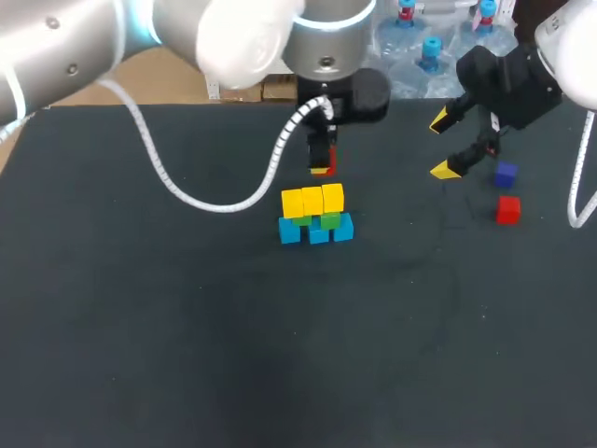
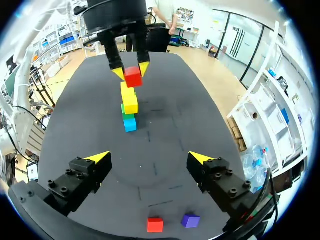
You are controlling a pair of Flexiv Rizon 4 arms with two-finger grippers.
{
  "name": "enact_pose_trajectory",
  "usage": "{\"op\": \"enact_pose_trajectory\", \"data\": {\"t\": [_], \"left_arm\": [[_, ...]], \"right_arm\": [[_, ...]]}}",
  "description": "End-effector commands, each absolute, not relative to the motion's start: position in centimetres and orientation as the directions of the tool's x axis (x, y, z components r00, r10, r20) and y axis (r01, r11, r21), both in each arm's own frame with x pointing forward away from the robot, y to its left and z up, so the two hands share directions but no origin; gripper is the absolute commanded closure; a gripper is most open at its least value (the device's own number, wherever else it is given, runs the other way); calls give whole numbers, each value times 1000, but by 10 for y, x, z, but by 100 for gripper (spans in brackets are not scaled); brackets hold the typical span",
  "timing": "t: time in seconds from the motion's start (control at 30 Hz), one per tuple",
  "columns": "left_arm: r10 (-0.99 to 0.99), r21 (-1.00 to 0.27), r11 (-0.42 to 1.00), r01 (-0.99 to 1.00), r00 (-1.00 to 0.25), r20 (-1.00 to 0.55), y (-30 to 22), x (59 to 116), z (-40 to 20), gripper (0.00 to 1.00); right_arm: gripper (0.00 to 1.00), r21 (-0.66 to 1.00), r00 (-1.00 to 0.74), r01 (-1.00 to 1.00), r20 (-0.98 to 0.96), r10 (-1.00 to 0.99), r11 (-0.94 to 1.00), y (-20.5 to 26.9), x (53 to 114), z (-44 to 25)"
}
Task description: Place the blue cubes, place green cubes on the blue cubes, place the yellow cubes on the green cubes, then place the red cubes on the yellow cubes, and place purple cube on the red cubes.
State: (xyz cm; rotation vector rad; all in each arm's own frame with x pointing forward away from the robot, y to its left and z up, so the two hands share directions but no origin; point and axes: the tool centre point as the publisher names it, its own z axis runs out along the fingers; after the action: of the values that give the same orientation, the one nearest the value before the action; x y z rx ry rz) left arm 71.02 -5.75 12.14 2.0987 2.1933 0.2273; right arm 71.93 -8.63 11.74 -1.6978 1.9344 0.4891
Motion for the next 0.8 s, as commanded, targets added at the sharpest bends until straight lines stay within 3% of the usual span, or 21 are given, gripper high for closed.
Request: {"op": "enact_pose_trajectory", "data": {"t": [0.03,0.8], "left_arm": [[995,211,69,975,-82,57,-58,694,126,100],[985,191,156,969,-166,38,-41,674,105,100]], "right_arm": [[0,-66,-82,-986,-595,-800,150,-86,720,117],[0,-66,-82,-986,-595,-800,150,-86,720,117]]}}
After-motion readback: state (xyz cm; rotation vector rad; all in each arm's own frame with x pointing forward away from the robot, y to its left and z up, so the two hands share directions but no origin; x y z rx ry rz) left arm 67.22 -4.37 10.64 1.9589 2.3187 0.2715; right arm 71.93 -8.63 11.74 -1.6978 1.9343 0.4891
